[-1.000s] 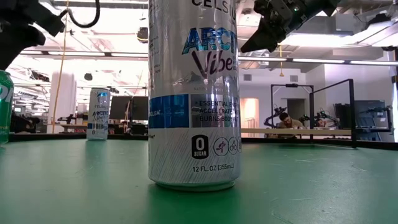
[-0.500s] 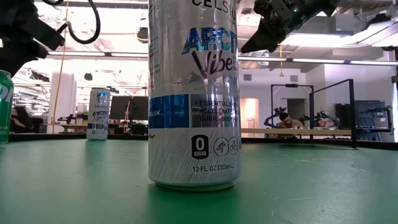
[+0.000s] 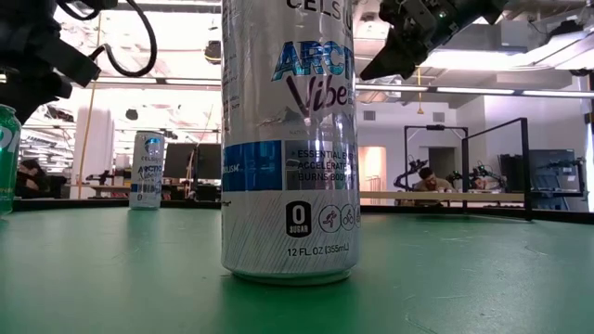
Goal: Place canned beverage on shelf
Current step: Put the top green soda can on the shelf
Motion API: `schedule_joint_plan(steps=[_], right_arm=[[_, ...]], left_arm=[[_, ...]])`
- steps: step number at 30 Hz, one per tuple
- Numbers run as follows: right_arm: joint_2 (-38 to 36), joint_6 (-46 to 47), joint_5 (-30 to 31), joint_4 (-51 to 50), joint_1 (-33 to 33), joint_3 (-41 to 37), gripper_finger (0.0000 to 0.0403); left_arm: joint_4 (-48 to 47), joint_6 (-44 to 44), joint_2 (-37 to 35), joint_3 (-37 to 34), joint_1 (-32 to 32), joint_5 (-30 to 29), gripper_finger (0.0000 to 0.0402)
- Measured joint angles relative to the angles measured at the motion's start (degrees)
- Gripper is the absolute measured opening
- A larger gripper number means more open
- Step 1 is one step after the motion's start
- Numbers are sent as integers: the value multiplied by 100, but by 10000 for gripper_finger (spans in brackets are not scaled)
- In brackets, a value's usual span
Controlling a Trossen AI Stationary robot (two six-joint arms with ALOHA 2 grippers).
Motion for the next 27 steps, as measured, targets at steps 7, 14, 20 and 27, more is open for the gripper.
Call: schedule_joint_plan(steps=[7, 14, 20, 27], right_arm=[[-88, 69, 0, -352, 1, -4, 27], [-474, 19, 0, -680, 41, -4, 27], [-1051, 36, 0, -1237, -94, -4, 27], [-1559, 218, 0, -1759, -133, -4, 27]], left_arm=[[-123, 81, 0, 2, 225, 251, 284], [-156, 568, 82, 411, 707, 490, 284], [-55, 1581, 806, 1692, 1398, 109, 284], [70, 3415, 2834, 3794, 1919, -371, 284]])
